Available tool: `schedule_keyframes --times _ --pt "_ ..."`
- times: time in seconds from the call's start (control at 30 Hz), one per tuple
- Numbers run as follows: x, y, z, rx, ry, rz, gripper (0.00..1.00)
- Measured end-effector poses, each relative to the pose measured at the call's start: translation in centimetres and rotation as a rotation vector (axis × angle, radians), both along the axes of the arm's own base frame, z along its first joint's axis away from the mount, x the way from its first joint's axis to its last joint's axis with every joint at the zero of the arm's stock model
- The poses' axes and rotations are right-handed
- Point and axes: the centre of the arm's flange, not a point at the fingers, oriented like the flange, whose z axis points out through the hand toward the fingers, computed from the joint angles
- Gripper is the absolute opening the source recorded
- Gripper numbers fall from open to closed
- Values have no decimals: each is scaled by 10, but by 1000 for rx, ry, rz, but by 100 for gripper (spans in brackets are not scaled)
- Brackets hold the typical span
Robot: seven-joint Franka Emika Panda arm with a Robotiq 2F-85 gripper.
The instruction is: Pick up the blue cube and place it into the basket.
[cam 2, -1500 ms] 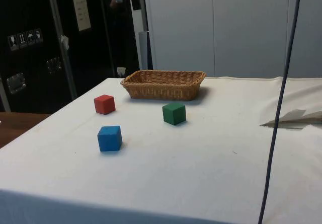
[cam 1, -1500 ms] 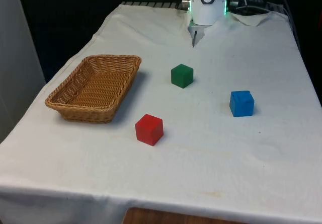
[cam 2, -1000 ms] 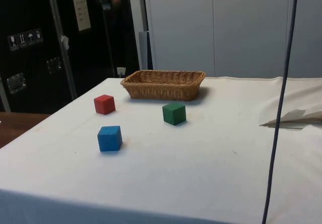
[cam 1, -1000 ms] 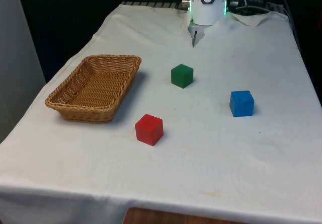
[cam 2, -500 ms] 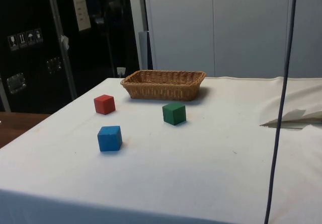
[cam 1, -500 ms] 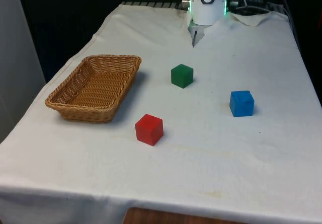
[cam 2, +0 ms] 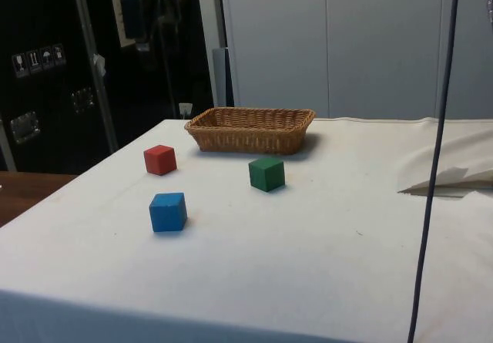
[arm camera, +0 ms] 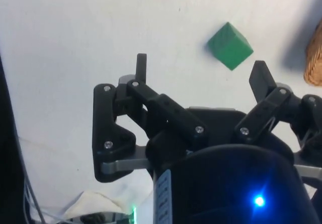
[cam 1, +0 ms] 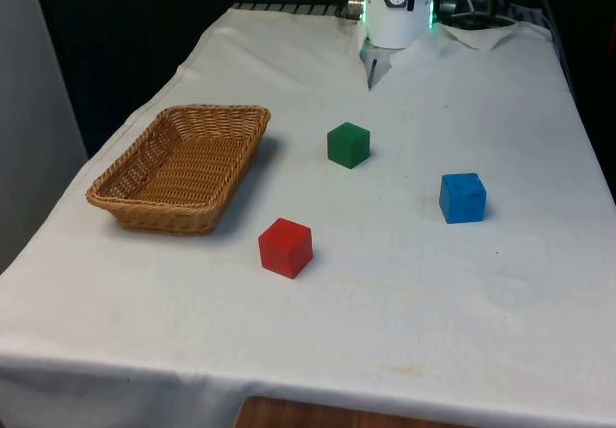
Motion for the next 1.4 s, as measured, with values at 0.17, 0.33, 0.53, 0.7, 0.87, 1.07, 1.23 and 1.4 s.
schedule_keyframes --times 0.17,0.33,0.53,0.7,0.87,1.07,1.23,1.4 --pt "0 7 -12 0 -29 20 100" --pt "1 7 -20 3 -44 25 100" --pt "1 7 -39 16 -74 36 100" --pt "2 9 -48 22 -85 43 100" --pt "3 10 -57 28 -97 48 100" --pt "6 14 -69 35 -101 56 100" --pt "5 17 -68 36 -102 59 100" --pt "4 23 -70 35 -99 67 100"
